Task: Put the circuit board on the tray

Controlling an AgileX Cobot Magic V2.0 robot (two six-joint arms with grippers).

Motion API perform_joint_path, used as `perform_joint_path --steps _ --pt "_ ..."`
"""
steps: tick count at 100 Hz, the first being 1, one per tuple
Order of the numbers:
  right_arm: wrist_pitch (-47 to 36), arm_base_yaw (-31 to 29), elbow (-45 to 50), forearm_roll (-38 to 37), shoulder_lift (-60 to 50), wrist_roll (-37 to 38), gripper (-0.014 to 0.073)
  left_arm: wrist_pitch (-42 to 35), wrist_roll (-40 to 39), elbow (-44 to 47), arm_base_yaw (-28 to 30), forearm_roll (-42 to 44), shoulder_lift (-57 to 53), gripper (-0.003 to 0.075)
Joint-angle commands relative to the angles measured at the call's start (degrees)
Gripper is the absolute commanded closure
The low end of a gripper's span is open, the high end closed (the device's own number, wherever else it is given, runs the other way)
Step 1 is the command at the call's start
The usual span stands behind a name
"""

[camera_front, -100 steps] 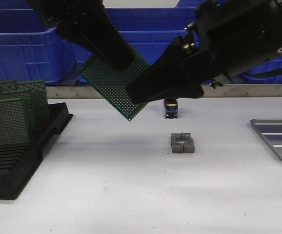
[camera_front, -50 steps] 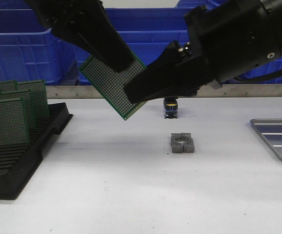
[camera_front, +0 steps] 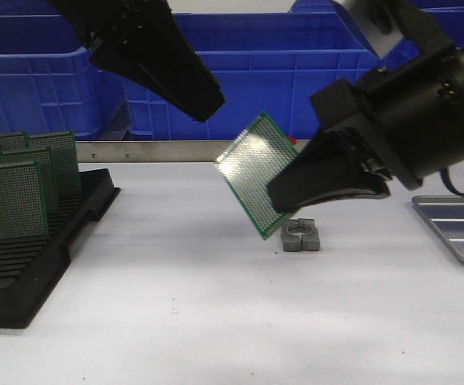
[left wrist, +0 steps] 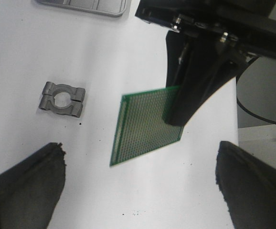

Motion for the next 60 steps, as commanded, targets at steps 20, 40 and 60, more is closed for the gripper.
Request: perform_joint_path --steps 20,40,60 --pt "6.08 -15.91 0.86 0.96 -1.82 3.77 0.0662 -0.75 -0.64 -1.89 -0.08 -2.86 -1.99 0.0118" --pt "5.09 -28.46 0.86 0.96 -1.82 3.77 0.0662 -0.75 -0.64 -1.89 -0.08 -2.86 -1.99 0.0121" --pt "-4.96 -35.02 0.86 2.36 -1.21 3.71 0.0662 -0.84 -0.64 -1.89 -0.08 -2.86 -1.99 0.0121"
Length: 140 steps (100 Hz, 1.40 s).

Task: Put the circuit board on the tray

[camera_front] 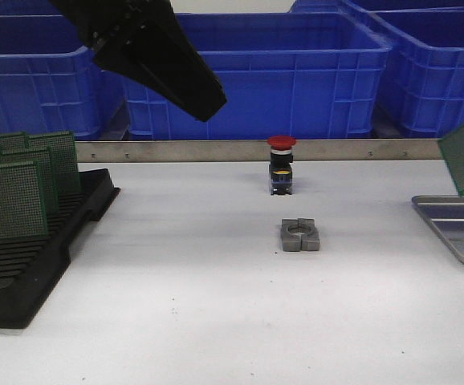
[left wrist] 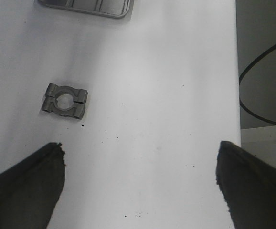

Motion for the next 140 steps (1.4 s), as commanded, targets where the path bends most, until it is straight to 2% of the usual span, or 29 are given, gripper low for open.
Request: perform_joint_path --steps 1,13,24,29,36,37,38,48,53,58,66,79,91,121,140 --pt "-2.9 -1.69 -0.88 3.22 -1.15 -0.16 0.0662 -0.38 -0.64 -1.89 -0.08 -2.86 -1.99 0.0121" --pt "-8.85 -1.74 -0.99 6.29 0.26 -0.21 0.0662 -0.38 -0.64 -1.89 -0.08 -2.37 -1.99 0.0121" --pt "-9.97 -1.74 -1.11 7.04 2.08 -0.68 0.0656 -0.52 -0.64 -1.89 -0.08 1.04 -1.99 0.0121" --pt "-10.66 -1.74 -1.27 7.1 2.69 -0.82 0.0622 -0.52 -0.64 -1.89 -0.08 3.79 -1.99 0.0121" --pt "-11.73 -1.74 -1.73 7.09 2.93 -0.82 0.0503 -1.01 -0.64 -1.89 -0.08 8.21 -1.99 0.0121" --pt "-12.0 -1.74 -1.85 7.09 2.93 -0.82 0.0452 -1.0 -0.64 -1.89 -0.08 9.01 -1.99 0.0121" --pt "-12.0 -1.74 -1.91 7.09 2.93 -0.82 0.0452 -1.13 -0.64 -1.89 -0.08 9.4 -1.99 0.0121" --pt "-14.92 -1.74 -2.74 7.09 2.93 -0.82 0.0161 -1.82 -0.99 -1.89 -0.08 15.23 -1.99 0.0121" --pt "-15.85 -1.74 -2.79 7.16 2.93 -0.82 0.006 -1.91 -1.11 -1.89 -0.08 18.74 -1.99 0.0121" --pt "-16.72 -1.74 -2.79 7.16 2.93 -0.82 0.0006 -2.04 -1.11 -1.89 -0.08 22.31 -1.99 0.0121" --pt "-17.91 -1.74 -2.79 7.47 2.93 -0.82 0.0001 -2.04 -1.89 -1.89 -0.08 28.28 -1.99 0.0121" --pt "-18.27 -1.74 -2.79 7.47 2.93 -0.82 0.0004 -1.77 -9.35 -1.89 -0.08 42.09 -1.99 0.0121" --pt "-18.27 -1.74 -2.79 8.13 2.93 -0.82 0.0004 -1.57 -13.75 -1.89 1.06 50.49 -1.99 0.0121" --pt "-17.27 -1.74 -2.79 8.52 2.93 -0.82 0.0004 -1.96 -14.11 -1.89 9.61 45.89 -1.41 0.0121" --pt "-17.14 -1.74 -2.79 8.52 2.93 -0.82 0.0004 -1.96 -14.0 -1.89 11.3 40.25 0.37 0.0121"
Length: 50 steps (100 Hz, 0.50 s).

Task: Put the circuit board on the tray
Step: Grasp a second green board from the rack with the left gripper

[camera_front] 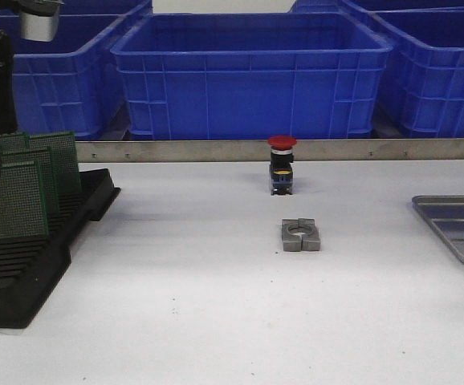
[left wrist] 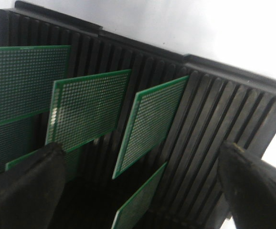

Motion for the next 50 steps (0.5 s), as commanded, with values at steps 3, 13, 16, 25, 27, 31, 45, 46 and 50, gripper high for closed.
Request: perform_joint_path --steps 3,13,16,25,27,31,45,46,50 --pt "2.21 -0.3 -1.49 1.18 -1.68 -0.72 0.0004 -1.12 -0.62 -1.89 0.19 -3.29 -0.87 0.0121" --pt "2.27 -0.3 -1.49 1.18 -1.68 -0.72 0.0004 -1.26 -0.62 -1.89 -0.15 -3.79 0.47 0.0121" --pt "2.27 -0.3 -1.49 1.18 -1.68 -0.72 0.0004 -1.26 -0.62 -1.89 -0.26 -3.79 0.93 0.0121" --pt "2.44 -0.3 -1.49 1.18 -1.68 -0.72 0.0004 -1.34 -0.62 -1.89 -0.26 -3.79 1.67 0.0121" --pt "2.56 -0.3 -1.49 1.18 -1.68 -0.72 0.0004 -1.34 -0.62 -1.89 -0.26 -3.79 1.81 0.0122" --pt "2.64 -0.3 -1.49 1.18 -1.68 -0.72 0.0004 -1.16 -0.62 -1.89 -0.26 -3.79 2.03 0.0131" --pt "3.29 -0.3 -1.49 1.18 -1.68 -0.72 0.0004 1.4 -0.62 -1.89 -0.26 -3.79 2.53 0.0318" --pt "3.29 -0.3 -1.49 1.18 -1.68 -0.72 0.0004 1.57 -0.62 -1.89 -0.26 -3.79 2.53 0.0333" --pt "3.29 -0.3 -1.49 1.18 -1.68 -0.72 0.0004 2.16 -0.62 -1.89 -0.26 -3.79 2.53 0.0424"
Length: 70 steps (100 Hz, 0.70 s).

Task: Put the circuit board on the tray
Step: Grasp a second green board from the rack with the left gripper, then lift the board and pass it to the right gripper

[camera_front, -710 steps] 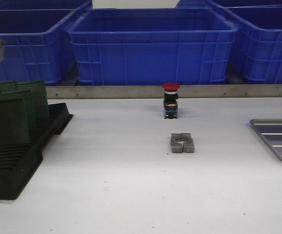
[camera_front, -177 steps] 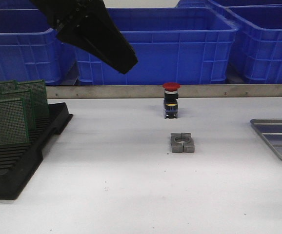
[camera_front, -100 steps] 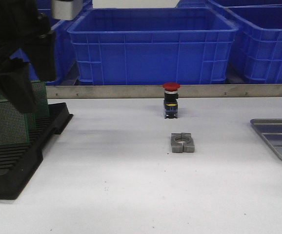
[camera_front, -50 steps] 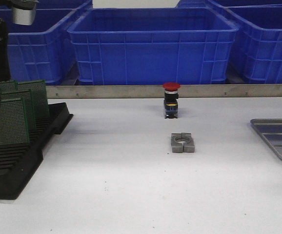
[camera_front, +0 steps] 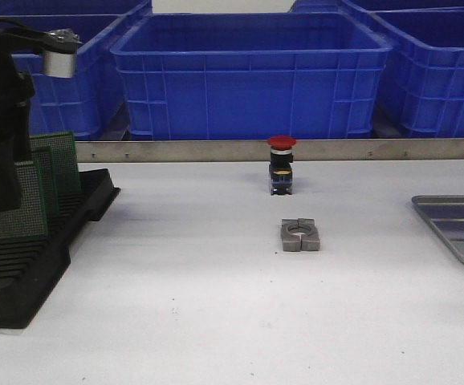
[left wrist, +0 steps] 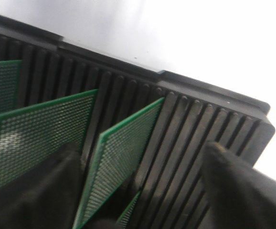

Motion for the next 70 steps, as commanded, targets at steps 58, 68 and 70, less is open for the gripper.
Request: perform_joint_path --steps 58,68,70 --pt "17.57 -0.23 -1.39 0.98 -1.68 -7.7 0.0004 11.77 -0.62 -15.96 -0.67 -22.54 -2.57 0.074" --pt "29.52 0.3 -2.27 0.98 -1.68 -16.66 0.0004 11.77 -0.31 -16.52 -0.67 -33.16 -2.57 0.074" --pt "31.38 0.48 -2.48 0.83 -1.68 -19.42 0.0004 11.77 0.32 -16.52 -0.8 -35.68 -2.57 0.074"
